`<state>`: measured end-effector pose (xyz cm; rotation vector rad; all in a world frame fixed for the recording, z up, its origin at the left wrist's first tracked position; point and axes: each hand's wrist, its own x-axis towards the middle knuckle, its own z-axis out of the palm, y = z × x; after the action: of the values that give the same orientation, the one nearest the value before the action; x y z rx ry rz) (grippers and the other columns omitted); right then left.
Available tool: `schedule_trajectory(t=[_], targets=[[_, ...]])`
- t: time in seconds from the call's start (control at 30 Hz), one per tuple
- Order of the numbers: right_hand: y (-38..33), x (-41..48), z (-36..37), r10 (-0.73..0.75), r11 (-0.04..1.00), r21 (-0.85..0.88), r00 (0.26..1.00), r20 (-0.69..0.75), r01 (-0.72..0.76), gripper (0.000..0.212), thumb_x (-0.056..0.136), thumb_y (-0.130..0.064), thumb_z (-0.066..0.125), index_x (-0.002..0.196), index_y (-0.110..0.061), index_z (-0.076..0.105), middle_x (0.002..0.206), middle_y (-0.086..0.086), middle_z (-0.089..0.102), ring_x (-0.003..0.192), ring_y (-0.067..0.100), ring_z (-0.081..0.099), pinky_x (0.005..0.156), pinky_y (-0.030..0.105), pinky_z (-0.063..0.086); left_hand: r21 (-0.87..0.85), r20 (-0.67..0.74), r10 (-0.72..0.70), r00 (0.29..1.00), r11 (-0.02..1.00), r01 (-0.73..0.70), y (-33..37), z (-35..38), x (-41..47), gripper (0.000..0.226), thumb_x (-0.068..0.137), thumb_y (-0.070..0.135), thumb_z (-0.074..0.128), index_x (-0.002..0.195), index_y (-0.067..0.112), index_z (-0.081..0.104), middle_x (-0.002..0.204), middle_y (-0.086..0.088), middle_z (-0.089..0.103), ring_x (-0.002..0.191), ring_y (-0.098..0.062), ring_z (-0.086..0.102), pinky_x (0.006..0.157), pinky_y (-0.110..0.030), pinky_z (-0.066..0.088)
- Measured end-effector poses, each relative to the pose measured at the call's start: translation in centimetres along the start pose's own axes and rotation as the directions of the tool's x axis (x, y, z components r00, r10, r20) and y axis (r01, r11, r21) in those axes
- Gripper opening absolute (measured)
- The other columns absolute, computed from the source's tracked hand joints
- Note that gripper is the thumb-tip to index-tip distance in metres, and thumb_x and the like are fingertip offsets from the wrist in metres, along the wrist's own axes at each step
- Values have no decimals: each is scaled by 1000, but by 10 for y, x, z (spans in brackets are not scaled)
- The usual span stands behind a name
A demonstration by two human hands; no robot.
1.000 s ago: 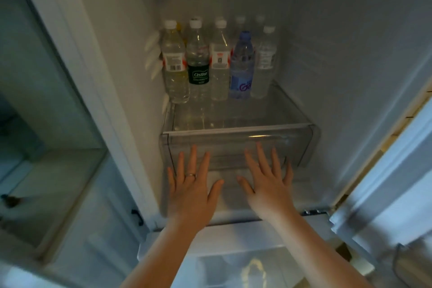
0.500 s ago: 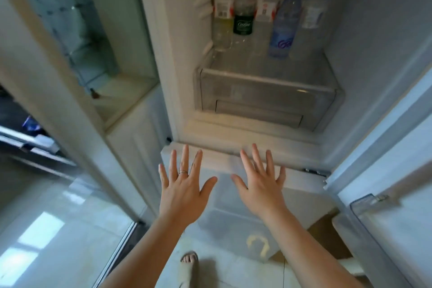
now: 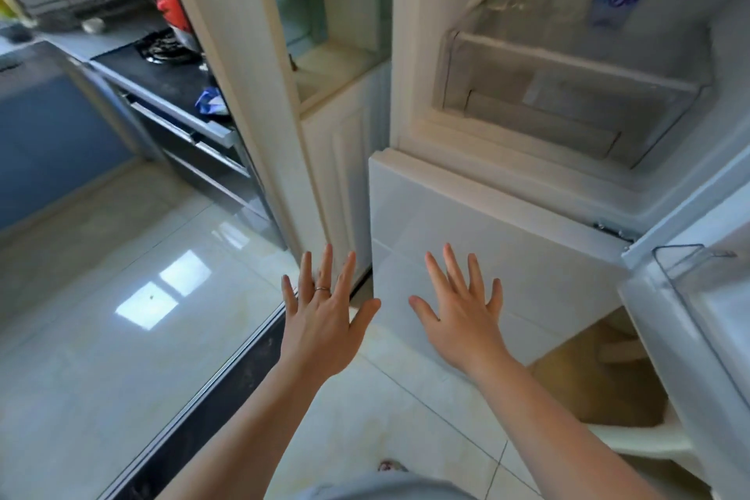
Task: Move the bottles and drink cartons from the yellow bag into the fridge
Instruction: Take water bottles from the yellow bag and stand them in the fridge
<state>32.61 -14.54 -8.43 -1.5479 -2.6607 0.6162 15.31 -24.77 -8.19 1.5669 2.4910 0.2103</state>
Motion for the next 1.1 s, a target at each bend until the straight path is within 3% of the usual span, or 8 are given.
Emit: schedule_trajectory(t=[0.13,0.33,0.63,0.9,1.1], targets=[[-11,-42,14,-22,1000,8,1000,11,22,67,99,-61,21,154,-39,-9,160,-14,-27,147,21,-29,116,57,-15,28,25,-17,1000,999,16,-9,6,-48,74,92,73,9,153,41,-17,157,6,-34,140,-23,-41,114,-50,-25],[-19,-128,38,-6,1000,8,1000,-8,6,66,99,-61,21,155,-39,-9,161,-12,-26,147,23,-28,115,56,-16,15,59,-11,998,1000,11,-16,23,-130,74,92,72,9,154,39,-16,159,6,-31,141,-24,-39,117,-54,-20],[-3,-281,84,97,995,-18,993,71,-96,68,98,-63,19,155,-39,-8,161,-12,-26,148,23,-27,116,56,-14,29,143,20,990,999,-25,-7,70,-264,78,86,76,1,153,39,-17,154,8,-35,142,-24,-37,113,-52,-24],[58,-392,104,248,969,-10,963,105,-249,69,95,-67,16,154,-41,-10,159,-12,-30,147,23,-29,115,56,-16,40,249,173,953,981,-189,52,102,-348,76,91,74,5,152,38,-22,157,5,-35,139,-25,-41,110,-50,-25],[135,-467,94,362,929,46,929,83,-366,68,97,-65,18,154,-39,-10,159,-13,-29,147,21,-29,116,55,-17,30,307,310,900,942,-334,138,129,-394,77,92,73,7,154,35,-17,159,3,-31,142,-26,-37,112,-51,-22]])
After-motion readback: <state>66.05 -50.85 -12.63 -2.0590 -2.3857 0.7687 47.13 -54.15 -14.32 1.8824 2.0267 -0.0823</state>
